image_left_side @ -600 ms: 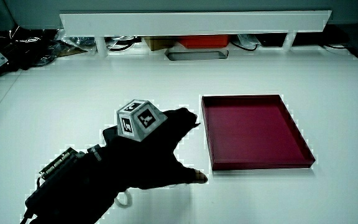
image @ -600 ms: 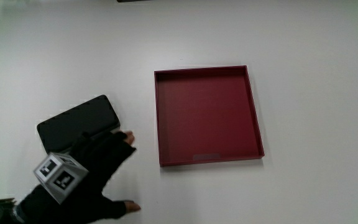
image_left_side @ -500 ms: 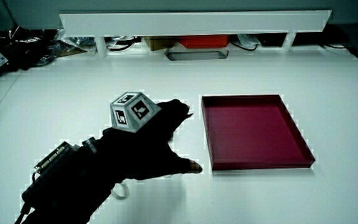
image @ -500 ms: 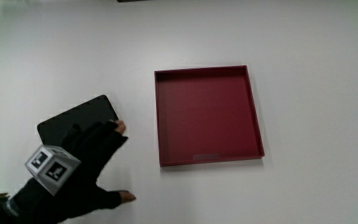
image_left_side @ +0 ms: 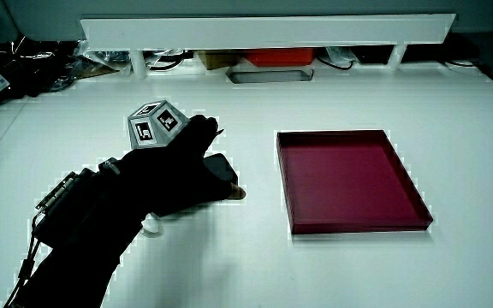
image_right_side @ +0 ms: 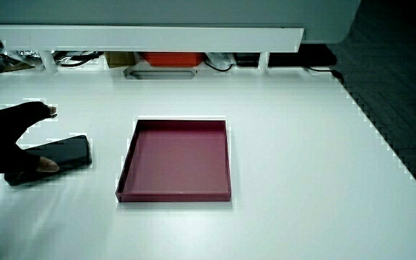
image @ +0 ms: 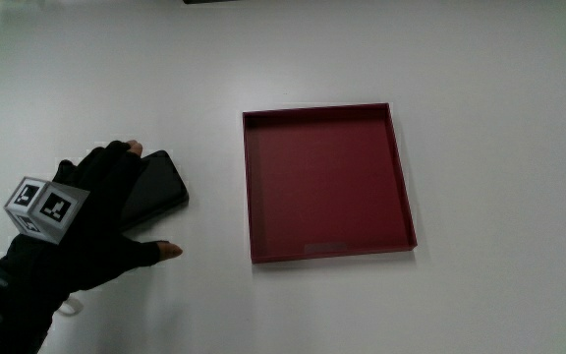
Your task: Pick battery from desk
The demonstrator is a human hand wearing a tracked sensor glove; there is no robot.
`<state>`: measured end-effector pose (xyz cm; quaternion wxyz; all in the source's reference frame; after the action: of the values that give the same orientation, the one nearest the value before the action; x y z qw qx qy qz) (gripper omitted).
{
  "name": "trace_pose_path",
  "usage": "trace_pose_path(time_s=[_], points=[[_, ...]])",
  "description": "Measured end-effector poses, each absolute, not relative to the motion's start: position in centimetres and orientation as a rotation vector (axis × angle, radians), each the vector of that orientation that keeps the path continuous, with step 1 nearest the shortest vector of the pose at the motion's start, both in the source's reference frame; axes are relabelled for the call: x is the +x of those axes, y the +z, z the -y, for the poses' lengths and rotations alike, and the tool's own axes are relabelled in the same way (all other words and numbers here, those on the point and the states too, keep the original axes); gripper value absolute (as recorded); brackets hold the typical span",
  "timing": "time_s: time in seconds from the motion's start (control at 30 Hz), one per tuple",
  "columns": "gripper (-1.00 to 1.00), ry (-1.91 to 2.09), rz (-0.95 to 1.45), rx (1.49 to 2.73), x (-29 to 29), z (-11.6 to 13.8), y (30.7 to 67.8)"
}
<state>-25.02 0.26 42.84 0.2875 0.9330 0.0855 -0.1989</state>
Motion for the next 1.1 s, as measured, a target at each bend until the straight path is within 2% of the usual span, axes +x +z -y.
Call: trace_pose_path(time_s=[0.3, 0.63, 1.03, 1.1], points=[[0.0, -0.509, -0.077, 2.39, -27.0, 1.1, 47.0], [0.0, -0.375, 0.04, 2.315, -27.8, 1.3, 51.0], [0.0, -0.301, 0.04, 2.344, -27.5, 1.5, 51.1], [0.1, -0.293, 0.04, 2.355, -27.7, 1.5, 51.4]])
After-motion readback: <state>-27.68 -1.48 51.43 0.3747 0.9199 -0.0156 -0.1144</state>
